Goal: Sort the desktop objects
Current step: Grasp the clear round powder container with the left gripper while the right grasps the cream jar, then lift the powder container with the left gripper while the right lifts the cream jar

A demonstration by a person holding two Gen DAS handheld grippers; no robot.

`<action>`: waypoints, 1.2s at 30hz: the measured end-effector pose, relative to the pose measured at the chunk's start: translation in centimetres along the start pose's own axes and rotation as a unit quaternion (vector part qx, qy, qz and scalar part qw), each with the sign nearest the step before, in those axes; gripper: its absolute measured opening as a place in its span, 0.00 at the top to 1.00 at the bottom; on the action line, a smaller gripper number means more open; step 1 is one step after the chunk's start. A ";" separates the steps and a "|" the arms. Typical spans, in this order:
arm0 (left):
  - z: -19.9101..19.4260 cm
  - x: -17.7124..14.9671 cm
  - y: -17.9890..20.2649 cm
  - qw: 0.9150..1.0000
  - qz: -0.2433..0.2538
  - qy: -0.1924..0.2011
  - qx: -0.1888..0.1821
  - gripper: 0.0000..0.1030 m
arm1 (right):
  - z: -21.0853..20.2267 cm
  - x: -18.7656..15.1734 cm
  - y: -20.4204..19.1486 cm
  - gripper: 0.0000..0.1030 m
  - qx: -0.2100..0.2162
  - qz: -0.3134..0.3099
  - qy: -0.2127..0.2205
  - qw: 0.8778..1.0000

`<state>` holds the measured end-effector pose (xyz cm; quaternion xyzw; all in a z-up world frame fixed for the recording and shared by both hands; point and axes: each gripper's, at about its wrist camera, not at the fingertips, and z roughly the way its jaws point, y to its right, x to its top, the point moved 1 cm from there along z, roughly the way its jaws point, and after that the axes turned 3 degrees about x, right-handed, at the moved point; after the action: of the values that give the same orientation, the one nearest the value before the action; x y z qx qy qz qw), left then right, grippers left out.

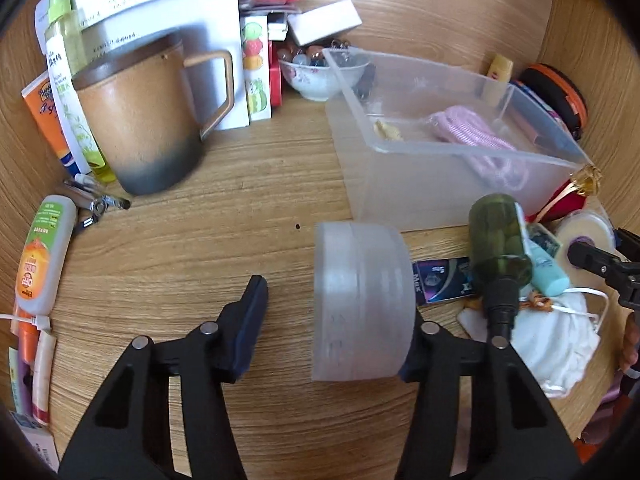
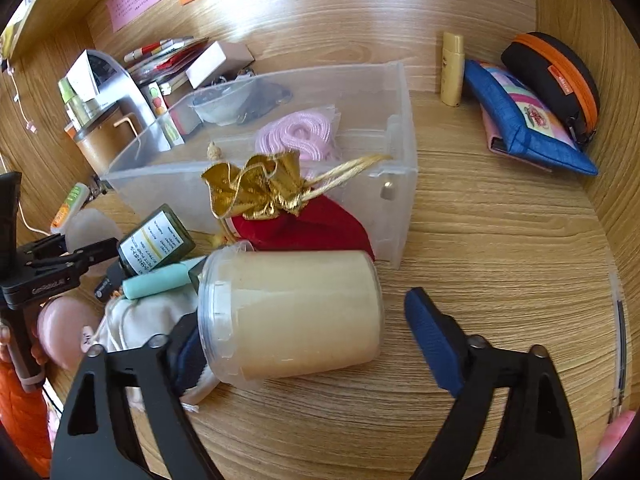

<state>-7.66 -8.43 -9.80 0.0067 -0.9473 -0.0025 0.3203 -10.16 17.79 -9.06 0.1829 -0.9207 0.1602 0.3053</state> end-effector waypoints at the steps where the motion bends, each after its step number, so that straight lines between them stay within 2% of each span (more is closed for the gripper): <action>1: 0.0 0.0 0.0 1.000 -0.002 0.003 0.004 0.50 | 0.0 -0.1 -0.1 0.28 0.005 0.000 0.001 1.000; 3: -0.1 0.0 0.0 1.000 -0.004 0.007 0.010 0.62 | 0.0 -0.2 -0.5 0.38 0.011 -0.006 0.002 1.000; 6: -0.1 0.0 -0.1 1.000 -0.010 0.012 0.015 0.72 | -0.1 -0.2 -0.8 0.39 0.000 -0.013 0.008 1.000; 10: -0.2 0.2 0.1 0.999 -0.008 0.017 0.034 0.72 | -0.4 -0.4 -0.8 0.39 0.001 -0.015 0.008 1.000; 19: -0.7 0.3 -0.2 0.999 -0.021 0.031 0.034 0.72 | -1.8 -0.8 -0.5 0.39 -0.004 -0.010 0.022 1.000; 36: -4.1 1.5 1.8 0.997 0.000 0.070 0.017 0.72 | -6.9 0.4 -0.8 0.39 -0.028 -0.033 0.076 0.996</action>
<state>-6.40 -6.69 -5.59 0.0125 -0.9224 0.0145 0.3858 -6.63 19.76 -3.36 0.1918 -0.8926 0.1377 0.3841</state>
